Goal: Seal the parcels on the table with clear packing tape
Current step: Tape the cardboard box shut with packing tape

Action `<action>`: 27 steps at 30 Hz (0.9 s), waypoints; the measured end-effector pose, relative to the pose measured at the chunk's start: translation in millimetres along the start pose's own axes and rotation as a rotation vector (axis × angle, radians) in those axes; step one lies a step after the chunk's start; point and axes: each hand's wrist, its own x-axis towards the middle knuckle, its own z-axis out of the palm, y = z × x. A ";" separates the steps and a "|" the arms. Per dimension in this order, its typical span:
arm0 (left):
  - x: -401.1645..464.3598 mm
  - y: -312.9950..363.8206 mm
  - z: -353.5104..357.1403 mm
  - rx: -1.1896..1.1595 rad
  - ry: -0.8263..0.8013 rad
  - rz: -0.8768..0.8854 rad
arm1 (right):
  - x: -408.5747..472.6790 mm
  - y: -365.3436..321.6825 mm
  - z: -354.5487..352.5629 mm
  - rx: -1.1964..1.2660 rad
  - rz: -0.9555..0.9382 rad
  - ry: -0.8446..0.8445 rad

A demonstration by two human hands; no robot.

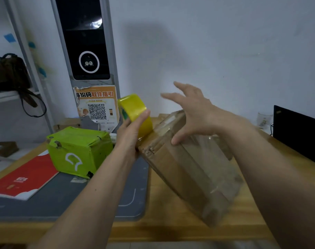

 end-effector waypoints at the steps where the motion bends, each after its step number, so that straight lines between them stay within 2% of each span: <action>1: 4.3 -2.6 -4.8 -0.036 0.055 -0.034 | -4.3 0.9 10.4 0.069 0.043 0.065; 4: 12.3 -14.7 -17.1 -0.207 0.154 -0.101 | -16.7 7.0 47.7 0.351 0.119 0.012; 6: 13.3 -22.3 -24.2 -0.321 0.210 -0.105 | -23.2 5.4 71.6 0.328 0.146 -0.013; 8: 10.3 -31.3 -29.8 -0.346 0.290 -0.112 | -31.5 -7.2 88.8 0.200 0.154 -0.046; 11: -0.2 -49.4 -35.5 -0.221 0.517 -0.121 | -40.2 -25.2 113.3 0.098 0.108 -0.167; 13: -6.2 -65.4 -43.8 -0.177 0.582 -0.161 | -39.4 -22.0 127.4 0.093 0.114 -0.179; 16: -14.8 -85.8 -53.0 -0.092 0.589 -0.234 | -39.3 -11.1 142.6 0.056 0.104 -0.154; 21: -24.7 -109.9 -56.5 0.019 0.647 -0.248 | -44.4 -3.8 157.4 -0.004 0.002 -0.172; 23: -27.6 -110.0 -56.5 0.093 0.686 -0.215 | -47.8 1.2 160.0 -0.017 -0.044 -0.221; 27: -27.2 -93.9 -62.8 0.195 0.737 0.089 | -55.6 17.3 165.8 -0.015 -0.087 -0.287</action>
